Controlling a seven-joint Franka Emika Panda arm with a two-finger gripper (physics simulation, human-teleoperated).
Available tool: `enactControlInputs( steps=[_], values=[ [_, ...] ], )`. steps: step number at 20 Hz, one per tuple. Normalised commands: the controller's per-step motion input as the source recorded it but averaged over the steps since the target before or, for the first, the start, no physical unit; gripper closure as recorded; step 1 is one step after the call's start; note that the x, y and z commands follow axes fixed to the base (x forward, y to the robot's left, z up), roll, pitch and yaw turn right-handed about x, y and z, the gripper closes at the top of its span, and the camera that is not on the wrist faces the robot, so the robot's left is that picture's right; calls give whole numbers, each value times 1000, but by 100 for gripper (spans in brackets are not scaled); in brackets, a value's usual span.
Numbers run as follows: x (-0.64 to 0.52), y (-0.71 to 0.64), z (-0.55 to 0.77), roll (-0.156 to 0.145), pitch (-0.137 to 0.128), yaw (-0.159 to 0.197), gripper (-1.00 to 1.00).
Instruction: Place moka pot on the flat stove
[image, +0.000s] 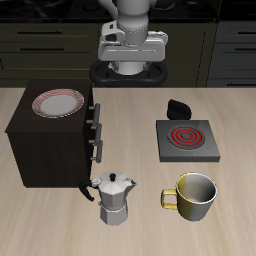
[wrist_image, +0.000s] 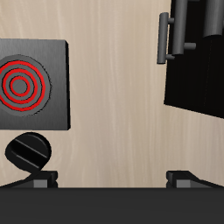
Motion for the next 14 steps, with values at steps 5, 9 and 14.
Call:
enactControlInputs(
  steps=[5, 9, 14],
  values=[
    [309, -34, 51, 41, 0, -27, -100],
    [527, -161, 97, -41, 6, -38, -100],
    [449, -105, 78, -30, -30, 7, -100]
  ],
)
